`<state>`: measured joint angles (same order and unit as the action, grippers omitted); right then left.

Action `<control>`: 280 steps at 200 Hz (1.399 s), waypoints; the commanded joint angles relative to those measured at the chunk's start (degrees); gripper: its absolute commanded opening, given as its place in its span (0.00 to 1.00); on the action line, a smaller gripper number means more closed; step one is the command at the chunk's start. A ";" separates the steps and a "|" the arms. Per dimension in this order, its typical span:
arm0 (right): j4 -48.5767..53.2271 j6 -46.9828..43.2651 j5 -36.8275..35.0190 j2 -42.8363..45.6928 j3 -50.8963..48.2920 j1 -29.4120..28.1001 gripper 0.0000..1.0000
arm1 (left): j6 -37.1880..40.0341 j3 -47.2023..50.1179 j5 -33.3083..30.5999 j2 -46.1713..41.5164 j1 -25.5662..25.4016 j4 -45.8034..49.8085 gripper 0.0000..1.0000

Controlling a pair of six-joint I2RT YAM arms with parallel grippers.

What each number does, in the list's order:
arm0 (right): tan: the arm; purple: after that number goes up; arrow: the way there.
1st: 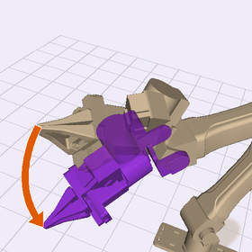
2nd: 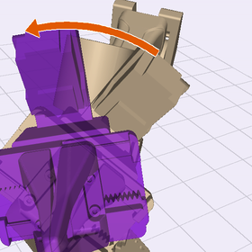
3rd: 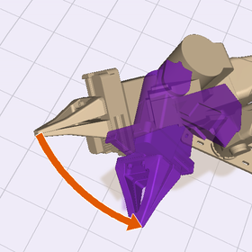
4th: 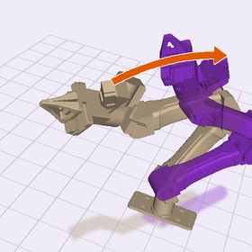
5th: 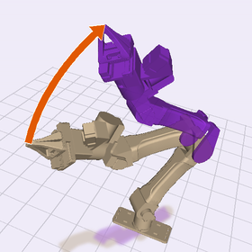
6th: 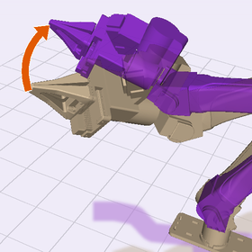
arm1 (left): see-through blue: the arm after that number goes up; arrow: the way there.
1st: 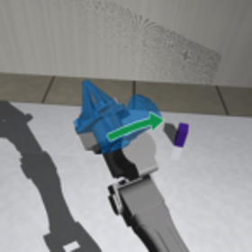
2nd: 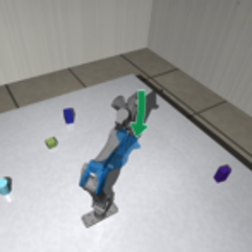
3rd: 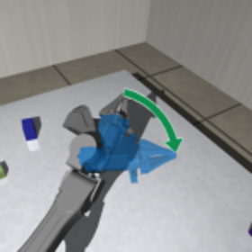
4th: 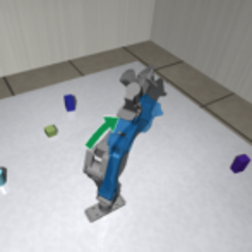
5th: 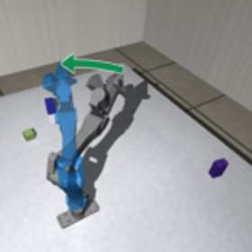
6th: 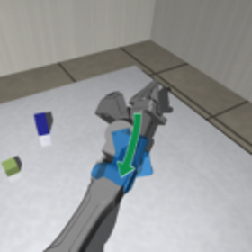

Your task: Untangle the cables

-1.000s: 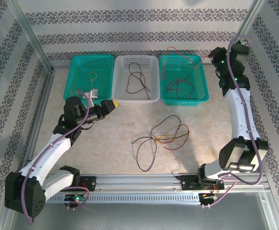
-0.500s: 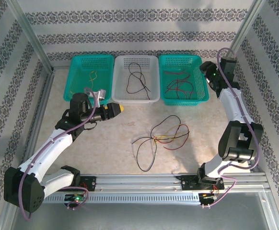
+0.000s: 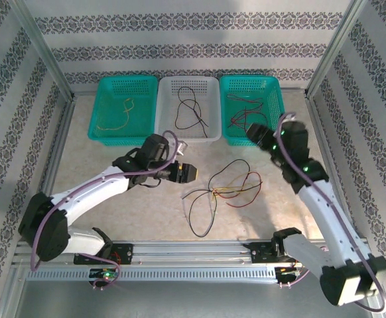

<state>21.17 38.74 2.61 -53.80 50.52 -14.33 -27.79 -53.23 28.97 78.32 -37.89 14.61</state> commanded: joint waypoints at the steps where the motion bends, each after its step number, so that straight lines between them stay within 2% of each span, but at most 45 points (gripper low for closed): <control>1: 9.41 -0.56 -11.92 2.35 -7.19 -6.50 0.66 | 3.35 -1.39 -1.99 3.04 -3.50 0.38 0.67; 18: 12.24 2.05 -12.82 4.47 -11.65 -7.38 0.65 | 5.31 -2.40 -2.01 6.81 -6.56 -1.53 0.66; 36: 13.81 3.89 -12.94 6.74 -14.21 -7.38 0.65 | 9.36 -5.09 -5.12 11.20 -9.52 -0.69 0.65; 76: 15.86 4.51 -14.21 8.46 -13.34 -6.97 0.66 | 17.77 -13.23 -11.99 19.63 -14.23 1.55 0.61; 121: 17.15 5.06 -10.12 7.57 -12.01 -2.68 0.67 | 21.57 -19.85 -11.96 27.81 -15.02 3.29 0.60; 173: 17.29 5.79 -6.04 7.57 -14.98 0.65 0.67 | 22.07 -25.40 -11.04 35.32 -15.22 5.79 0.57; 199: 16.89 6.27 -4.99 7.79 -15.41 0.79 0.66 | 22.82 -29.84 -10.68 39.07 -15.20 9.49 0.47; 226: 17.24 6.33 -4.84 7.83 -14.88 0.74 0.66 | 22.95 -30.80 -10.39 39.77 -15.23 10.53 0.24; 258: 17.02 6.65 -4.29 7.83 -14.53 0.68 0.66 | 21.13 -27.27 -12.66 34.16 -15.24 7.09 0.06; 272: 16.65 6.63 -3.90 7.75 -14.24 0.38 0.66 | 19.67 -24.90 -15.98 30.20 -15.19 5.28 0.00; 280: 16.54 6.44 -3.81 7.66 -13.85 0.11 0.66 | 18.32 -23.34 -18.86 27.70 -15.13 4.27 0.00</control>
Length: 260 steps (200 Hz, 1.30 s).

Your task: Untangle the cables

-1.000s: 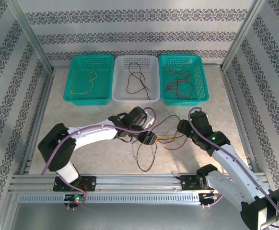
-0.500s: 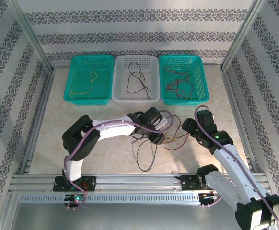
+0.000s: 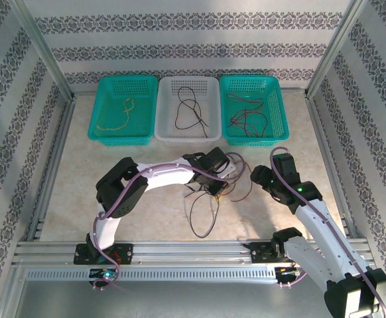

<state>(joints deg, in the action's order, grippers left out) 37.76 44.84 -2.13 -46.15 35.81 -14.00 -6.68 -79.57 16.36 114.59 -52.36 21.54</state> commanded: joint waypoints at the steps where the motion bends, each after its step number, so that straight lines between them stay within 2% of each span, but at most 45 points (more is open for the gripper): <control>1: -0.05 0.29 0.96 0.01 0.89 -0.27 0.66 | -2.94 3.22 -6.60 -8.88 -0.65 -2.78 0.00; 14: -0.26 -0.22 1.28 0.00 1.64 -0.89 0.66 | -5.06 6.66 -9.23 -13.58 -0.23 -5.16 0.00; 29: -1.59 -1.16 2.74 -0.07 2.51 -2.15 0.68 | -8.29 10.86 -8.28 -18.96 1.17 -8.69 0.00; 55: -3.24 -2.89 3.32 -0.73 5.13 -5.62 0.70 | -15.04 16.76 -0.98 -26.04 5.28 -14.78 0.00; 74: -4.09 -3.00 4.27 -1.76 6.99 -7.03 0.67 | -20.18 20.20 4.13 -29.60 8.21 -19.39 0.00; 125: -18.47 -0.66 16.45 0.10 5.38 -10.88 0.61 | -29.25 27.22 18.66 -34.71 12.81 -35.64 0.00; 154: -25.65 2.60 19.95 0.00 3.67 -12.63 0.55 | -34.54 29.59 22.00 -35.26 15.69 -41.87 0.00; 186: -25.91 1.67 18.48 -3.33 5.29 -16.58 0.55 | -34.81 29.97 26.34 -35.52 16.37 -43.95 0.00; 215: -27.03 1.58 17.13 -5.83 6.49 -18.62 0.56 | -34.91 30.51 27.16 -36.51 16.41 -44.08 0.00; 240: -28.58 1.35 16.19 -8.82 7.80 -20.84 0.61 | -35.07 30.80 29.28 -36.64 16.38 -45.03 0.00; 260: -29.66 1.28 15.44 -11.65 8.48 -22.02 0.59 | -36.22 31.29 31.61 -36.61 16.37 -47.38 0.00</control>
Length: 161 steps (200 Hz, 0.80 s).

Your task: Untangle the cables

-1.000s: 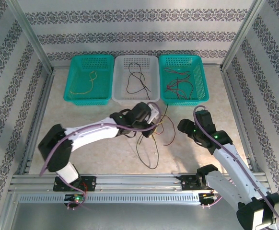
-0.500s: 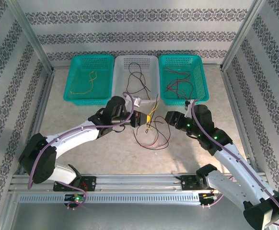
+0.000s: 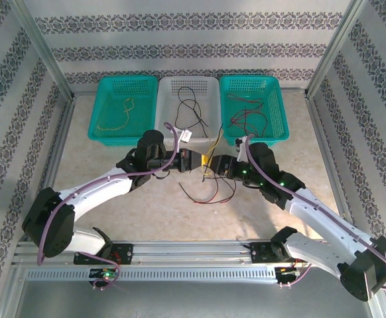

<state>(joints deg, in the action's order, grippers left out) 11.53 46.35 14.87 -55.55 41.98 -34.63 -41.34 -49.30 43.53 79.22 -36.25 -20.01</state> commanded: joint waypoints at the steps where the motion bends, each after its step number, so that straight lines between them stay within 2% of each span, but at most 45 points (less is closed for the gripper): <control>1: -3.53 -0.17 -1.59 -2.35 2.32 -1.39 0.59 | -1.64 0.99 4.50 -1.26 0.28 -5.83 0.00; 25: -7.03 0.60 -0.89 -4.35 1.46 -2.52 0.56 | -1.81 0.81 5.23 -1.48 0.30 -5.82 0.00; 47: -7.41 0.85 -1.71 -5.06 0.63 -2.63 0.34 | -3.38 2.03 4.64 -2.82 0.68 -9.00 0.00; 69: -7.59 1.71 -3.25 -4.06 -1.63 -2.00 0.15 | -7.47 4.90 2.41 -5.05 2.60 -16.45 0.00; 113: -3.66 4.79 -5.73 -2.36 -6.78 3.20 0.06 | -17.36 10.12 0.15 -8.12 8.20 -31.39 0.00; 130: -3.23 5.99 -5.56 -1.43 -8.92 5.33 0.00 | -19.00 11.10 0.44 -8.28 9.46 -33.26 0.00; 161: -0.58 6.68 -6.41 0.64 -10.98 8.87 0.00 | -19.74 12.63 1.34 -8.64 10.76 -33.75 0.00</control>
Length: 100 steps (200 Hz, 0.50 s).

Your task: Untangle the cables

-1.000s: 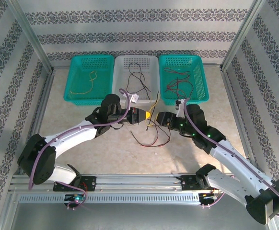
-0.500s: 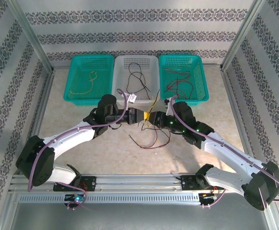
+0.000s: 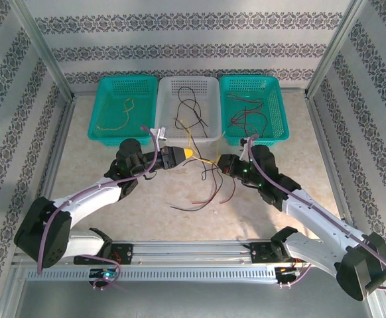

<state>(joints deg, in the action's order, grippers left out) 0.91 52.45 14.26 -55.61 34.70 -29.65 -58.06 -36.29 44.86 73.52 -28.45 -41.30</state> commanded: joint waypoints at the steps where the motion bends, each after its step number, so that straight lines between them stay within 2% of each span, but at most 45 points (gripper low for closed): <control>1: 10.19 0.61 -5.85 0.74 -3.69 3.98 0.00 | -3.02 -0.32 0.07 -2.98 3.00 -12.39 0.00; 16: 11.58 0.17 -5.32 1.34 -3.83 5.50 0.00 | -1.99 -0.18 0.96 -3.53 3.66 -9.85 0.00; 21: 11.81 -0.42 -4.86 1.61 -3.61 5.73 0.04 | -1.32 -0.13 1.14 -3.77 3.82 -8.59 0.00; 37: 13.61 -3.00 -4.03 2.66 -1.71 5.42 0.22 | 0.13 -0.34 2.06 -4.34 3.81 -5.62 0.00; 50: 15.07 -5.46 -4.35 4.59 0.24 4.44 0.41 | -0.09 -0.33 3.47 -4.12 3.78 -5.94 0.00; 62: 16.17 -7.54 -5.07 6.60 2.16 3.38 0.53 | -0.87 -0.48 4.90 -3.75 3.79 -6.86 0.00; 72: 16.62 -8.94 -5.44 7.96 3.68 2.44 0.57 | -1.55 -0.61 5.91 -3.41 3.83 -7.78 0.00; 100: 18.07 -10.38 -6.53 8.32 6.62 1.48 0.56 | -0.84 -1.04 5.82 -2.93 3.81 -6.35 0.00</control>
<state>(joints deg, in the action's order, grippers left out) 16.84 45.71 9.93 -47.94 37.47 -27.51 -59.22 -35.64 48.86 70.35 -24.99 -44.84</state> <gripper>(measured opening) 0.559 0.042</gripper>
